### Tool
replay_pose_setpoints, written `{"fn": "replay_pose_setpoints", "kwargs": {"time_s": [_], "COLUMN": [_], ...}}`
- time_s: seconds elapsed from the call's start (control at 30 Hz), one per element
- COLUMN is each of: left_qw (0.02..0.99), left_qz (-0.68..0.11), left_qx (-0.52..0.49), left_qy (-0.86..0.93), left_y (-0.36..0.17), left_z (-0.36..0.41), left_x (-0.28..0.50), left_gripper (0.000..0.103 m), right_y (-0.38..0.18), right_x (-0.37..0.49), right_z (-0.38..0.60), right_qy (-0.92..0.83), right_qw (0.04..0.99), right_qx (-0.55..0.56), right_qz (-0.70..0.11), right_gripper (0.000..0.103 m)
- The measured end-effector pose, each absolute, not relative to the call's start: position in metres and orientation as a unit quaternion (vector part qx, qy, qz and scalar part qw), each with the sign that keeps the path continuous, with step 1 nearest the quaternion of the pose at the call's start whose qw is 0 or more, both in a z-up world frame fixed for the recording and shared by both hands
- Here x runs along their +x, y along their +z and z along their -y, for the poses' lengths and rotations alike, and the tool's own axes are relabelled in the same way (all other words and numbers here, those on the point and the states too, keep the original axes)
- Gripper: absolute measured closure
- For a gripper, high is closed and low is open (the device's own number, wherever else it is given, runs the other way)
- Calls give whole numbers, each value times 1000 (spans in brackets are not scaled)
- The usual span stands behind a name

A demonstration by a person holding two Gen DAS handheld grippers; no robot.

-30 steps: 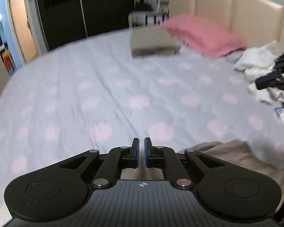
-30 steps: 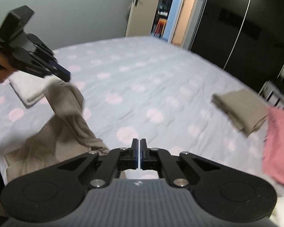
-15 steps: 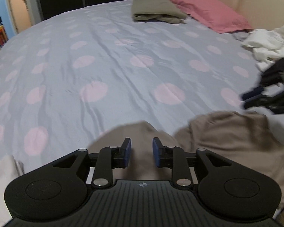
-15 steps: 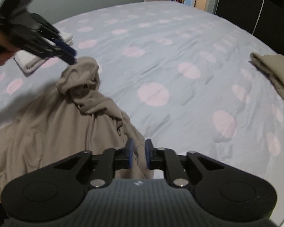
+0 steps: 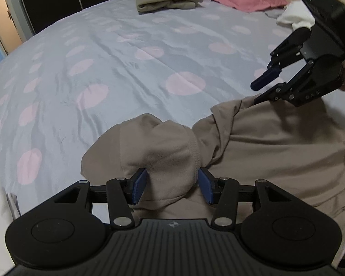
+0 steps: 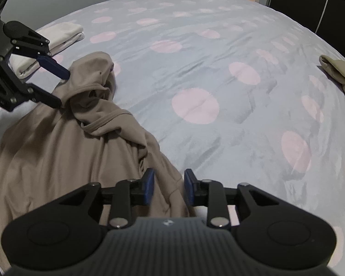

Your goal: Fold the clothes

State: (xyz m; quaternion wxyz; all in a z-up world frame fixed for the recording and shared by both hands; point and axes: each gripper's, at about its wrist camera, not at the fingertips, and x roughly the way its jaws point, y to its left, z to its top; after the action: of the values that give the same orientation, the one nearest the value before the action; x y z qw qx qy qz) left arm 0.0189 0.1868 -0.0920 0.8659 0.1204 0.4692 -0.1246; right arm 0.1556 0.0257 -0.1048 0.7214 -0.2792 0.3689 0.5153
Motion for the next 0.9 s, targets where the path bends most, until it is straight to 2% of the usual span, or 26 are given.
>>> {"fn": "replay_pose_setpoints", "kwargs": {"time_s": [0.03, 0.07, 0.1, 0.13, 0.17, 0.23, 0.53, 0.9], "left_qw": [864, 862, 860, 860, 861, 861, 880, 889], "left_qz": [-472, -477, -482, -483, -485, -487, -464, -449], "left_qx": [123, 125, 122, 116, 110, 97, 48, -35], "left_qy": [-120, -117, -116, -114, -112, -108, -87, -78], "left_y": [-94, -97, -99, -99, -99, -99, -73, -64], "left_z": [-186, -187, -188, -191, -193, -198, -224, -230], "left_x": [21, 24, 25, 27, 28, 31, 50, 114], "left_gripper": [56, 64, 75, 96, 96, 99, 99, 99], "right_y": [-107, -109, -111, -114, -116, -117, -87, -46], "right_x": [157, 158, 159, 159, 159, 157, 171, 222], "right_z": [-27, -29, -30, -32, -32, -30, -3, 38], "right_qy": [514, 514, 513, 512, 511, 509, 479, 409], "right_qw": [719, 717, 714, 709, 706, 710, 755, 817], "right_qx": [-280, -281, -282, -285, -289, -291, -268, -236], "right_qz": [-374, -379, -384, -392, -395, -390, -359, -329], "right_gripper": [69, 69, 69, 80, 92, 96, 97, 97]}}
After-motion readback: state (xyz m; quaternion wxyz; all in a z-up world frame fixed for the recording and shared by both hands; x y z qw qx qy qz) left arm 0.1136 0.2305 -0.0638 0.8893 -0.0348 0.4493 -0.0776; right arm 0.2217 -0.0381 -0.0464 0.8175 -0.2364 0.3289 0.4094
